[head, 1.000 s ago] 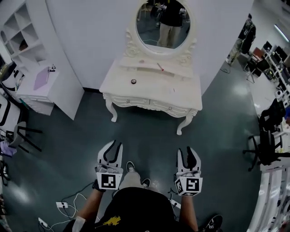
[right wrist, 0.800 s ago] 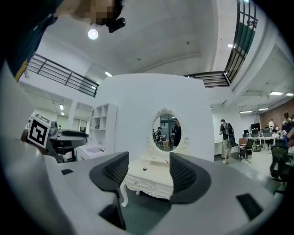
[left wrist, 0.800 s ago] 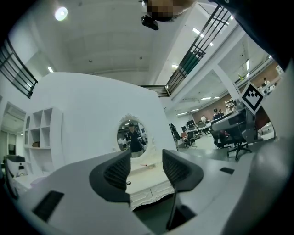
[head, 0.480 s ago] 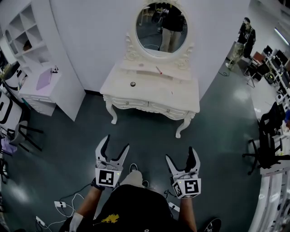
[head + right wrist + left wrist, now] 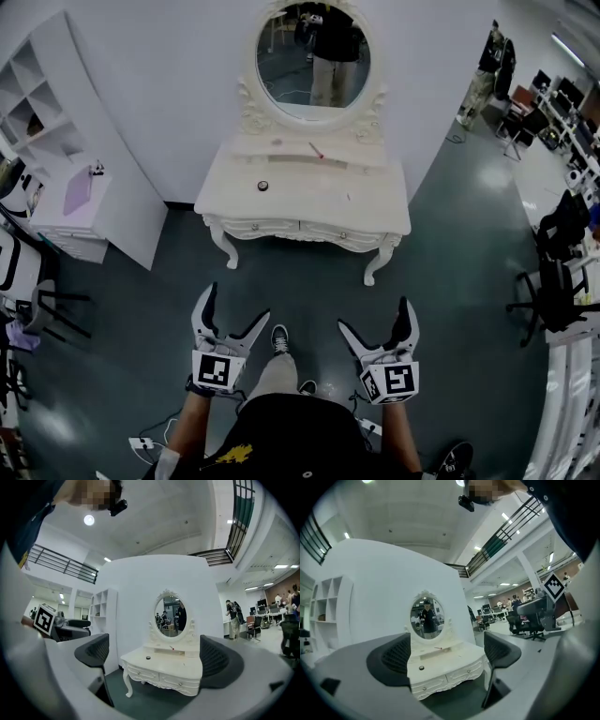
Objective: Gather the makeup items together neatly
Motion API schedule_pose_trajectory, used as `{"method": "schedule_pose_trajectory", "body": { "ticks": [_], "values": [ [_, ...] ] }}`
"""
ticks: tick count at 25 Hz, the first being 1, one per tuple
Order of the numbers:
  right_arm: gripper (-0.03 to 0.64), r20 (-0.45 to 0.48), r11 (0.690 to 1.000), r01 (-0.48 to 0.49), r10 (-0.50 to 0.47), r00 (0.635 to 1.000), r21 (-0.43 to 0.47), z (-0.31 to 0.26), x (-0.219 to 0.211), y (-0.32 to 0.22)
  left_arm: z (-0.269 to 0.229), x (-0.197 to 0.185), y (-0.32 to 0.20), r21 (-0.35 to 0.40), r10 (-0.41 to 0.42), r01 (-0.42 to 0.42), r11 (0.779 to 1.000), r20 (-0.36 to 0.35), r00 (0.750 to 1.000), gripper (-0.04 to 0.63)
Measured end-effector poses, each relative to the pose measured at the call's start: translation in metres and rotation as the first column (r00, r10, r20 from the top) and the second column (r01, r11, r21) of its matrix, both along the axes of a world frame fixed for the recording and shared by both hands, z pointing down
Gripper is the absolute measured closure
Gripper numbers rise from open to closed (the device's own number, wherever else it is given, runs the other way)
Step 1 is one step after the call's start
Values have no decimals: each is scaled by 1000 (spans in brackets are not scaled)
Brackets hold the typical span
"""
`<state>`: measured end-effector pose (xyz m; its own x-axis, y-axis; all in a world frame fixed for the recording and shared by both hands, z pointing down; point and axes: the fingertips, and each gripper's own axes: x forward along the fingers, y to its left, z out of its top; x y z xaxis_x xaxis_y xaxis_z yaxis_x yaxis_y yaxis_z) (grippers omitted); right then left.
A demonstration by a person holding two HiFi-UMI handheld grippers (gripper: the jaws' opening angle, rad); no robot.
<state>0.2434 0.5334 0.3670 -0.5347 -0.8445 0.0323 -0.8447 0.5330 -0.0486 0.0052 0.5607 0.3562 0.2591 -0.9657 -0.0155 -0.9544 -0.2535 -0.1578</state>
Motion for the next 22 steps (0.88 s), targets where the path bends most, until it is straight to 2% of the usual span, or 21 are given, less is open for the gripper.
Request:
{"method": "schedule_pose_trajectory", "body": {
  "ticks": [6, 9, 13, 17, 22],
  "values": [
    [18, -10, 1000, -12, 12, 1000, -17, -2, -27, -68, -4, -28, -71, 13, -10, 10, 1000, 2, 1000, 126],
    [18, -19, 1000, -13, 13, 1000, 5, -15, -51, -102, -18, -53, -103, 53, -18, 20, 998, -44, 999, 126],
    [18, -47, 999, -25, 27, 999, 43, -27, -86, -149, -22, -93, -148, 64, -21, 22, 998, -13, 1000, 126],
    [18, -138, 999, -32, 35, 990, 24, -17, -119, -187, -24, -116, -189, 82, 34, -34, 996, 3, 999, 126],
    [18, -145, 997, -80, 80, 986, 7, -8, -154, -218, -10, -146, -236, 47, 89, -88, 995, -27, 996, 127]
  ]
}}
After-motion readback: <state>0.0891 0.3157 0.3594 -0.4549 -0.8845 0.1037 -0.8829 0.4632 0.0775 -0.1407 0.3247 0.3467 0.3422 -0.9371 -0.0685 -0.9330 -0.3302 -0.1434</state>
